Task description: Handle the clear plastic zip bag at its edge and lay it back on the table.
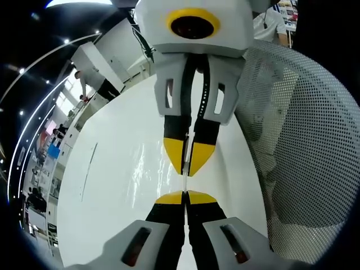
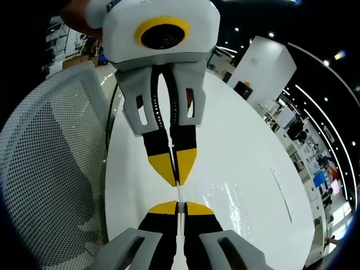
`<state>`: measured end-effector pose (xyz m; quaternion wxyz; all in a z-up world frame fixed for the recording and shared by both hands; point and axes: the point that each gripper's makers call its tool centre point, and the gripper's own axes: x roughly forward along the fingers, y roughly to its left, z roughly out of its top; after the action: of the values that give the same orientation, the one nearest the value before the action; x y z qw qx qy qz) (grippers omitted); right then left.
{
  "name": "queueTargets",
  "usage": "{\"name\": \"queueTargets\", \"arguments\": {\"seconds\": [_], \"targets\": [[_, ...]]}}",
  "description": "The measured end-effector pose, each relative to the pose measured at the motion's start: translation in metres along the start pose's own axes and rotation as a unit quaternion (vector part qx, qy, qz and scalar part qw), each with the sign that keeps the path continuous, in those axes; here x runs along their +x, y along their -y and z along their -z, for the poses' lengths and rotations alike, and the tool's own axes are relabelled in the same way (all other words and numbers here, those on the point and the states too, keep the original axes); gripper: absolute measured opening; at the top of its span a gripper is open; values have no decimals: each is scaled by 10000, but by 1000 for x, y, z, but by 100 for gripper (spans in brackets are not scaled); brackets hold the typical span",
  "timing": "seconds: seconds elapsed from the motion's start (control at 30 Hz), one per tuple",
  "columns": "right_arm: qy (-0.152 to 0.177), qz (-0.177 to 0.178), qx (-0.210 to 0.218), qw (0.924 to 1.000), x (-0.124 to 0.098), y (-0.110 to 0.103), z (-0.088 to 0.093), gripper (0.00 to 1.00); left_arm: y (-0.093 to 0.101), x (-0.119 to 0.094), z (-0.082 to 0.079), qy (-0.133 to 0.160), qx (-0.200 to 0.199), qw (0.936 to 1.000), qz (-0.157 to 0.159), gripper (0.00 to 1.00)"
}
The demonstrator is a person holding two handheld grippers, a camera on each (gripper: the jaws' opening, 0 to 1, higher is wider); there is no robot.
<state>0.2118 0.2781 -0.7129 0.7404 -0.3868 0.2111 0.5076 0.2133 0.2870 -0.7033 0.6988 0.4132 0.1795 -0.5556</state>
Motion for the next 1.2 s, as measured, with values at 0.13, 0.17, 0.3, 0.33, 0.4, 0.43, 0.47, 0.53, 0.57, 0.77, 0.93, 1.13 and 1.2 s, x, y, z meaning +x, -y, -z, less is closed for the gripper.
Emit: {"name": "queueTargets", "arguments": {"seconds": [0.13, 0.17, 0.3, 0.33, 0.4, 0.43, 0.47, 0.53, 0.57, 0.77, 0.93, 1.13, 1.2], "targets": [[7, 11, 7, 10000, 0, 1, 0, 0, -1, -1, -1, 9, -8, 10000, -12, 0], [8, 13, 11, 10000, 0, 1, 0, 0, -1, -1, -1, 12, -7, 10000, -14, 0], [11, 26, 17, 10000, 0, 2, 0, 0, -2, -1, -2, 24, -16, 10000, -18, 0], [14, 30, 22, 10000, -1, 2, -1, 0, -2, -1, -2, 28, -20, 10000, -18, 0], [14, 32, 21, 10000, -1, 2, 0, 0, -2, -1, -2, 31, -14, 10000, -20, 0], [10, 32, 23, 10000, -1, 3, 0, 0, -2, -1, -2, 28, -15, 10000, -20, 0], [9, 34, 22, 10000, -2, 2, 0, 0, -2, -1, -2, 28, -16, 10000, -21, 0], [9, 35, 29, 10000, -2, 2, 1, 0, -2, -2, -3, 33, -23, 10000, -21, 0], [8, 38, 24, 10000, -2, 2, 1, 0, -2, -2, -3, 33, -21, 10000, -24, 0], [16, 40, 28, 10000, -3, 2, 1, 0, -2, -3, -4, 37, -48, 10000, -29, 0], [22, 31, 24, 10000, -3, 2, 0, 0, -1, -4, -3, 38, -66, 10000, -28, 0], [21, 35, 33, 10000, -3, 2, 0, 0, 0, -5, -3, 34, -72, 10000, -33, 0], [19, 36, 34, 10000, -3, 2, 1, 0, 0, -5, -2, 35, -76, 10000, -33, 0]]}}
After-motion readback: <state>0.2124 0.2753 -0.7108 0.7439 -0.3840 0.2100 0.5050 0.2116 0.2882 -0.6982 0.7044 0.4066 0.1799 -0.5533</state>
